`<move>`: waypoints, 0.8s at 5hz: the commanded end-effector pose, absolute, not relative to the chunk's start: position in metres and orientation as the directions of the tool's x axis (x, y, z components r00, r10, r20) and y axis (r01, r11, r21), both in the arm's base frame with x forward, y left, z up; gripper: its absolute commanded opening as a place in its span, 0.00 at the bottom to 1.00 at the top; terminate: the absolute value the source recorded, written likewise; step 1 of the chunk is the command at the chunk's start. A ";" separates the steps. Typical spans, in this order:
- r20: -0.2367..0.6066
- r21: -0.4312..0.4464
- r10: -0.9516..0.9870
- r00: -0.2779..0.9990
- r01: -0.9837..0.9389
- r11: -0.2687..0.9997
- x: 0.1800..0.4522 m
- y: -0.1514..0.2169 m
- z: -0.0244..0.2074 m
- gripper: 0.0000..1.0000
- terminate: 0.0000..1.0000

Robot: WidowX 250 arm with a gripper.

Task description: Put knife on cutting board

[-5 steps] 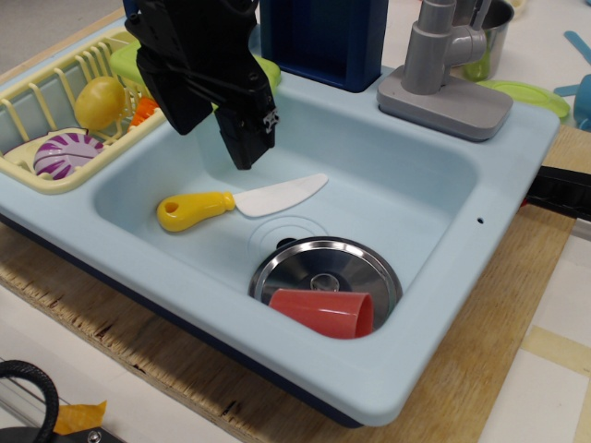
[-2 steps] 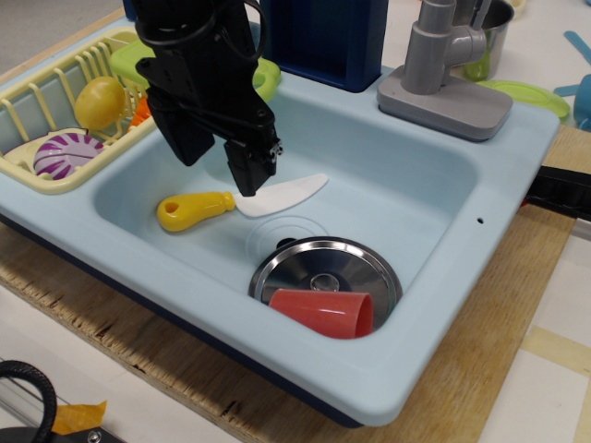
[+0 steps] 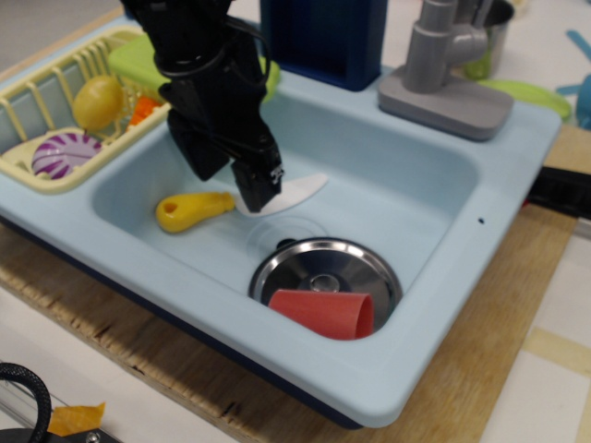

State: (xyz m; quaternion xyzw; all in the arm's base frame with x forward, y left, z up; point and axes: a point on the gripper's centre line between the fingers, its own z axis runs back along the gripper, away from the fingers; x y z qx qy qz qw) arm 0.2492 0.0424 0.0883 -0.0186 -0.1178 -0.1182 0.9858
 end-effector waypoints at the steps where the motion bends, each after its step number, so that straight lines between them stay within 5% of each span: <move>1: 0.244 0.002 -0.239 0.940 0.246 0.969 0.256 0.055 0.086 1.00 0.00; 4: 0.208 -0.033 -0.198 0.958 0.210 0.977 0.241 0.064 0.068 1.00 0.00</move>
